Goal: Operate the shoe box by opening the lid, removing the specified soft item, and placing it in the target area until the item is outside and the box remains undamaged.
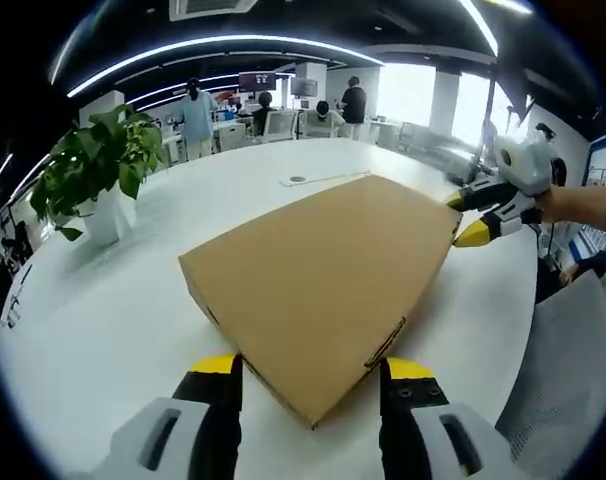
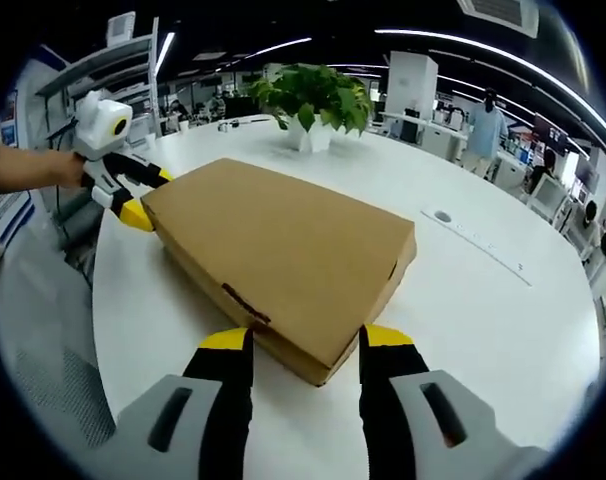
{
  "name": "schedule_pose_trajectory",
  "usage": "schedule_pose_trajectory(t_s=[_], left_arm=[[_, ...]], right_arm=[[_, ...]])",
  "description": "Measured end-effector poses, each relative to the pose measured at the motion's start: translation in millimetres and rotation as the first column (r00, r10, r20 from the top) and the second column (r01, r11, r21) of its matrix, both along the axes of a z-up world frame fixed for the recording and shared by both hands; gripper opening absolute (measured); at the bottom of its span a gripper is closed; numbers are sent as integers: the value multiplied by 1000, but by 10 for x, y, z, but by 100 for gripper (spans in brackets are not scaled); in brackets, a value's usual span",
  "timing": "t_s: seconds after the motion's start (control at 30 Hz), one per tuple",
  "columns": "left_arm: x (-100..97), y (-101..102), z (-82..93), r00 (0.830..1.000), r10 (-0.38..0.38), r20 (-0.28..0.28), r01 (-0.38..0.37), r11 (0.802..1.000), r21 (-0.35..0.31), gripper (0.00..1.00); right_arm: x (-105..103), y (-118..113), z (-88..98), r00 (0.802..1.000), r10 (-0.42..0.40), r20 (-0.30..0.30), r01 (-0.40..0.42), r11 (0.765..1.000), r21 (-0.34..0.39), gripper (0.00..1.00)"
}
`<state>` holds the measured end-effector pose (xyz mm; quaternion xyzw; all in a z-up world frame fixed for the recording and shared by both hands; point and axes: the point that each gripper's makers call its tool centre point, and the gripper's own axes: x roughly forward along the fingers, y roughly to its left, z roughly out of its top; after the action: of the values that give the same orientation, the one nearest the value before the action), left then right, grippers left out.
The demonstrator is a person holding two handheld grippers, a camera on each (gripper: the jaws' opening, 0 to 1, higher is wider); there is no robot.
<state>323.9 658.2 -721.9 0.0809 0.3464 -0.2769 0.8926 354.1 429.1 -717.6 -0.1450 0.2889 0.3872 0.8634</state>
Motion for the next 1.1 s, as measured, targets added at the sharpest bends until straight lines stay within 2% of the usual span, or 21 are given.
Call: schedule_pose_trajectory(t_s=[0.7, 1.1], left_arm=[[-186, 192, 33, 994, -100, -39, 101, 994, 29, 53], [-365, 310, 46, 991, -121, -61, 123, 991, 46, 53]], right_arm=[[-401, 226, 1, 995, -100, -8, 100, 995, 19, 37], [-621, 346, 7, 994, -112, -14, 113, 993, 35, 37]])
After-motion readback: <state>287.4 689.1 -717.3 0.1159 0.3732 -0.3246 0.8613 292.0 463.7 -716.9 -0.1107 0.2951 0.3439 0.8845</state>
